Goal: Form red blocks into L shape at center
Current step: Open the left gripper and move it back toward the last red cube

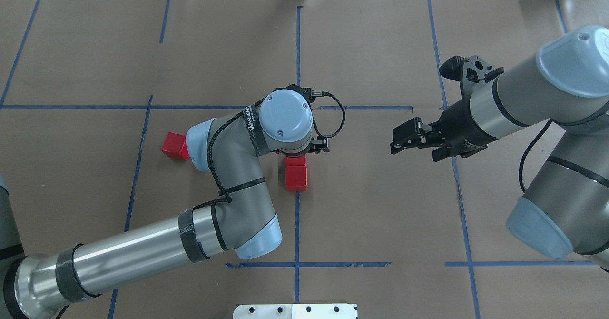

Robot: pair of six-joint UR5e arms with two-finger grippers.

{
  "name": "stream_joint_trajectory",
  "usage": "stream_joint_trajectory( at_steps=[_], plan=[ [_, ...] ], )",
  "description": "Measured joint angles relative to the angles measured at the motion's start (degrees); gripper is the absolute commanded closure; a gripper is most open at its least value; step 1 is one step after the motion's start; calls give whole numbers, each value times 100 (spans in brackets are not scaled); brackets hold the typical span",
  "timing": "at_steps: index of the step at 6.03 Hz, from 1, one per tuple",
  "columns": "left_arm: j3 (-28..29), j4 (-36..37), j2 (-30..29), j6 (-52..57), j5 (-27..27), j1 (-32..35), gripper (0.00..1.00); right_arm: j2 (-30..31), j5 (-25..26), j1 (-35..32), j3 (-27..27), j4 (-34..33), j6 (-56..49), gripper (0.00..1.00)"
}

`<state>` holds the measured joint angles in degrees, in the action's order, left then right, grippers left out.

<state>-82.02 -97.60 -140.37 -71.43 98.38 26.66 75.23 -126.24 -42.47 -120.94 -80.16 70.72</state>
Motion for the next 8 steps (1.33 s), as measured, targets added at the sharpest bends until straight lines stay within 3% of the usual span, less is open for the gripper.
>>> stream_joint_trajectory(
  at_steps=[2, 4, 6, 8],
  plan=[
    [-621, 19, 472, 251, 34, 312, 2, 21, -3, -12, 0, 0, 1, 0],
    [-1270, -25, 1380, 1384, 332, 837, 2, 48, 5, -19, -6, 0, 3, 0],
    [-1448, -59, 2050, 2140, 1167, 1473, 2, 53, 18, -12, -7, 0, 3, 0],
    [-1392, -89, 2328, 2290, 1445, 1649, 2, 53, 20, -8, -1, 0, 3, 0]
  ],
)
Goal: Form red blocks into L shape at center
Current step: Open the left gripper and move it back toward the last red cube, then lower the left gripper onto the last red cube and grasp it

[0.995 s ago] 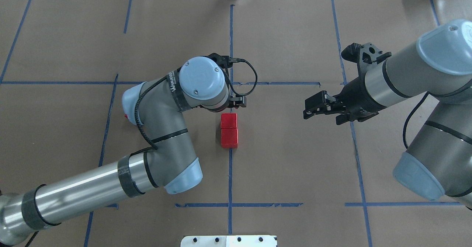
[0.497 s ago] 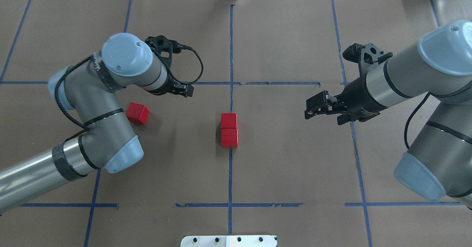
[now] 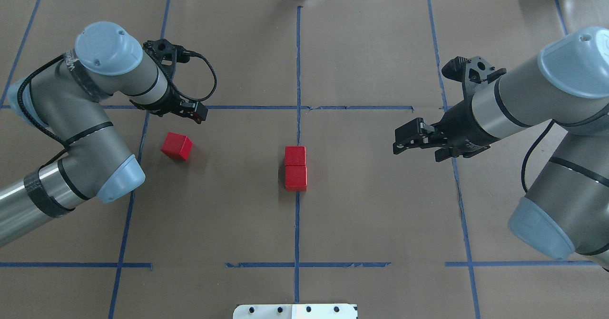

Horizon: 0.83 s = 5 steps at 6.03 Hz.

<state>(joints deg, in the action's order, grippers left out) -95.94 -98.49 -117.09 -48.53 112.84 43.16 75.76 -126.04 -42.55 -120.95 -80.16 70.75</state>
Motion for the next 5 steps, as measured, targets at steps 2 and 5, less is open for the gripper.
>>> stream_joint_trajectory(
  at_steps=[2, 5],
  plan=[
    [74, -280, 221, 32, 22, 11, 2, 0, 0, 1, 7, 0, 0, 0],
    [282, -868, 389, -22, 43, -20, 0, -8, 0, 8, 2, 0, 0, 0]
  ],
)
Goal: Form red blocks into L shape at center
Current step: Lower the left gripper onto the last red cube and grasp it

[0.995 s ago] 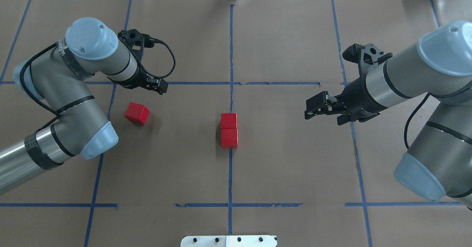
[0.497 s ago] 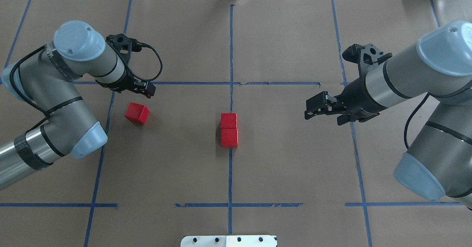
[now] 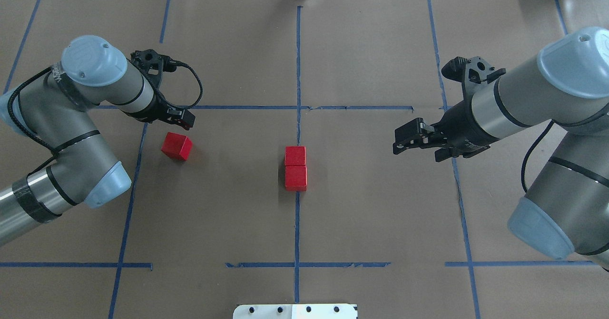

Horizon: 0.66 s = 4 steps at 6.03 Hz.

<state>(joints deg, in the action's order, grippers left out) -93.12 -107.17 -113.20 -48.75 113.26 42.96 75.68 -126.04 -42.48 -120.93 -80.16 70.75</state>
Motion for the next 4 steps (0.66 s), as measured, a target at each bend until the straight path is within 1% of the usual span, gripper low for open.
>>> stream_joint_trajectory(
  at_steps=[4],
  plan=[
    [62, -31, -39, -58, 7, -117, 0, -9, 0, -1, 6, 0, 0, 0]
  ],
)
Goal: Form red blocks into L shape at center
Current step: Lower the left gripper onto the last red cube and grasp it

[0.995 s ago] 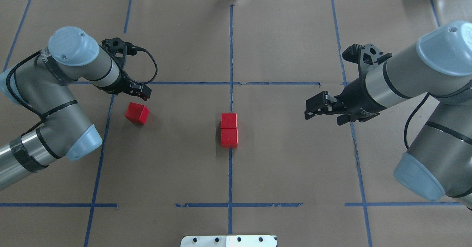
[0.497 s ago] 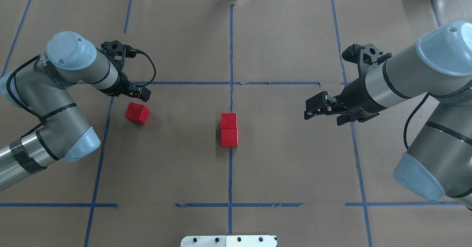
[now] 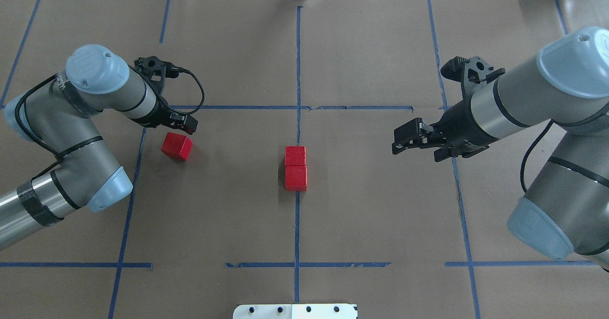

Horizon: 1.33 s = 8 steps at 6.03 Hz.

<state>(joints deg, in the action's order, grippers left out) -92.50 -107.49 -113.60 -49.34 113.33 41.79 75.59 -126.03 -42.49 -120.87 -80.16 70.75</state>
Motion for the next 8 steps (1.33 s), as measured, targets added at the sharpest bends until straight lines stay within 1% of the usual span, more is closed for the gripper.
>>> stream_joint_trajectory(
  at_steps=[3, 6, 7, 8],
  plan=[
    [76, 1, 1, 9, 1, -79, 1, 3, -2, -1, 1, 0, 0, 0],
    [105, 6, 8, 9, 21, -111, 5, -10, -9, -5, -18, 0, 19, 0],
    [100, 11, 16, 5, 25, -142, 8, -15, -9, -5, -21, 0, 33, 0],
    [95, 15, 20, 4, 29, -157, 27, -17, -9, -5, -23, 0, 43, 0]
  ],
)
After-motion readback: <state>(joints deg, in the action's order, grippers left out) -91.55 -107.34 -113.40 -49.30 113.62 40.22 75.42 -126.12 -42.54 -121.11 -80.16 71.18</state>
